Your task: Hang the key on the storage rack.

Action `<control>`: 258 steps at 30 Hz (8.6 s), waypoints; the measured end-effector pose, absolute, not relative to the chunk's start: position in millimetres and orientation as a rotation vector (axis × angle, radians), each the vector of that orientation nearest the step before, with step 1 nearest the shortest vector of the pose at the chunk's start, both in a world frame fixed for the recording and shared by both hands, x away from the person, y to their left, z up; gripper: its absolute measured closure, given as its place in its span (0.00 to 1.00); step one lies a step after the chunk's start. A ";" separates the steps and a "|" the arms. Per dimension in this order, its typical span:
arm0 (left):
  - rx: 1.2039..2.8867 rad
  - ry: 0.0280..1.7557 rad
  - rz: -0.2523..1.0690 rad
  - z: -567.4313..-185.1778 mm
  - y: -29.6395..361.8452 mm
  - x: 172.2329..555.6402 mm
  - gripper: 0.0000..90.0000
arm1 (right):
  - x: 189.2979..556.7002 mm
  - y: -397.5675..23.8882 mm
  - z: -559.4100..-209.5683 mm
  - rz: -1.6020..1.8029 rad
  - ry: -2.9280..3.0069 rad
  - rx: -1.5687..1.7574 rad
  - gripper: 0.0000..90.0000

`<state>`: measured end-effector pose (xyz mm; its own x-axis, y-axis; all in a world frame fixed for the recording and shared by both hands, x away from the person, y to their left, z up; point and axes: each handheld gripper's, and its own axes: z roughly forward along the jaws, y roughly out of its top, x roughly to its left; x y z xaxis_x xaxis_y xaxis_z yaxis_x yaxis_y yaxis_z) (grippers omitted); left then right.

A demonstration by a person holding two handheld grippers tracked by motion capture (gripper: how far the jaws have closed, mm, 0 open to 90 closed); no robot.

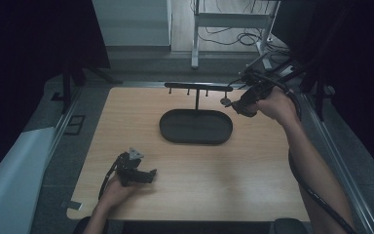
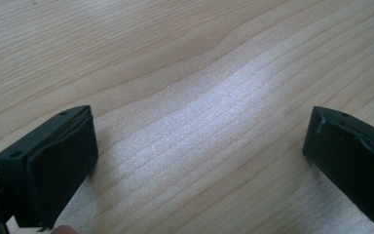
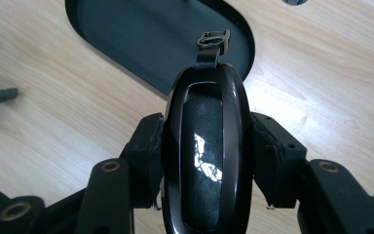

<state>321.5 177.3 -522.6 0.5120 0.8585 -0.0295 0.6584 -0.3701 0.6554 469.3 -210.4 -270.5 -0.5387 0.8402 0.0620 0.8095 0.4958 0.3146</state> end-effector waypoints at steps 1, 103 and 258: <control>2.143 1.233 0.425 -522.6 177.3 321.5 0.00 | 470.3 -210.2 -268.6 0.474 2.626 1.460 0.55; 2.141 1.232 0.424 -522.6 177.2 321.9 0.00 | 517.1 -235.8 -311.8 0.519 2.412 1.646 0.55; 2.141 1.234 0.427 -522.7 177.0 321.7 0.00 | 340.5 -287.4 -496.4 0.896 2.434 1.289 0.15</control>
